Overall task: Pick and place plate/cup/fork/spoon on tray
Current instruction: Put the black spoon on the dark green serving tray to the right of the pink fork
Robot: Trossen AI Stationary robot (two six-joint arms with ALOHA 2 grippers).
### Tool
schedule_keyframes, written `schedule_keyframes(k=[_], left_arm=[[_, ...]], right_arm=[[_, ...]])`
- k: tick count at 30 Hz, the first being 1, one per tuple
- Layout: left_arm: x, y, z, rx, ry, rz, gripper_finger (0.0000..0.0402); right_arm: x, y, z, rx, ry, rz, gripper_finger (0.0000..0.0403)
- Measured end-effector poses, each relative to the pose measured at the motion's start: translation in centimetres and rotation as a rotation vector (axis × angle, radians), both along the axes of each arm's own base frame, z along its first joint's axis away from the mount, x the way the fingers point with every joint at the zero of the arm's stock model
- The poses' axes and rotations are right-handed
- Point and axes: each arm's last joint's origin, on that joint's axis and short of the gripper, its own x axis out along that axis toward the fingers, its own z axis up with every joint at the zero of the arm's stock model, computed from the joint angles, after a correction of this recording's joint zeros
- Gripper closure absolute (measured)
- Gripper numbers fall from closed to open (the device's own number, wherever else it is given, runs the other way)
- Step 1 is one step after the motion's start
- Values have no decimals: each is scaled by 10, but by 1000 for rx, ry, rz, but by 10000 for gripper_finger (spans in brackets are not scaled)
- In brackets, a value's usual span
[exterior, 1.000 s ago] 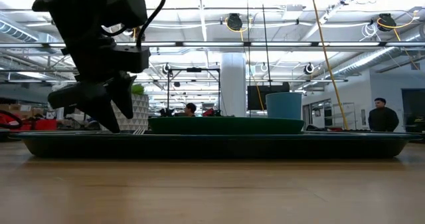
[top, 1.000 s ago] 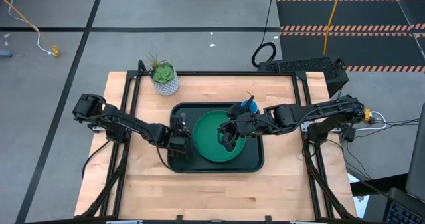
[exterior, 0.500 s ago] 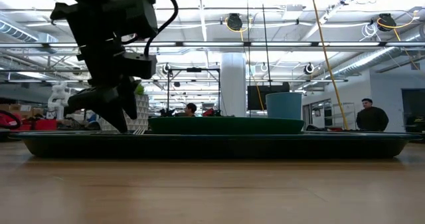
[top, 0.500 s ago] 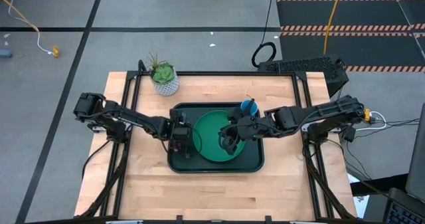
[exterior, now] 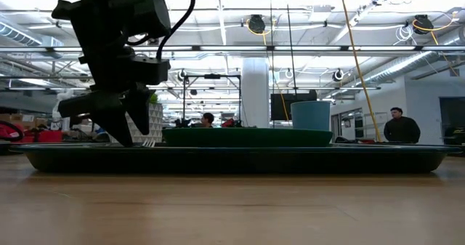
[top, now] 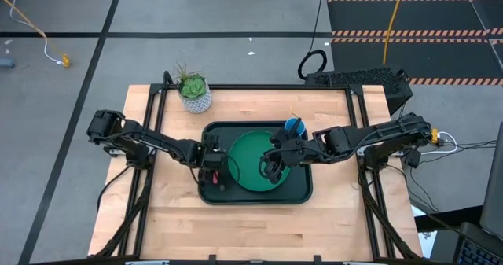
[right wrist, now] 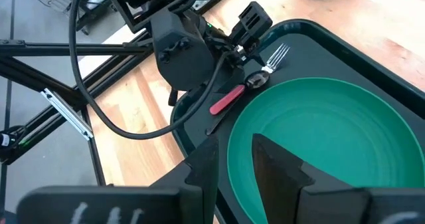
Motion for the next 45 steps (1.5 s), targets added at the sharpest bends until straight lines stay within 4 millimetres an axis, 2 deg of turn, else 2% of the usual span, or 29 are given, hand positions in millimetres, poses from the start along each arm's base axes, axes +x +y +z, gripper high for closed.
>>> schedule_keyframes(k=[5, 12, 17, 23, 29, 38, 45], left_arm=[[1, 0, 0, -2, -7, -3, 154], [1, -1, -1, -39, -10, -4, 188], [1, -2, -1, -87, -3, -3, 237], [0, -3, -1, -122, 12, -13, 305], [-3, -6, 1, -224, 92, -52, 392], [-5, -8, 14, -268, 196, -57, 399], [5, -8, 33, -262, 174, -63, 400]], right_arm=[[1, 0, -3, -1, -2, 0, 321], [4, 2, -31, 63, 22, -37, 321], [7, 5, -44, 106, -3, -40, 321], [8, 5, -39, 110, -52, -29, 321], [3, 3, -32, 97, -71, -21, 321], [-1, 0, -26, 60, -92, -28, 321], [-1, 0, -26, 44, -91, -15, 321]])
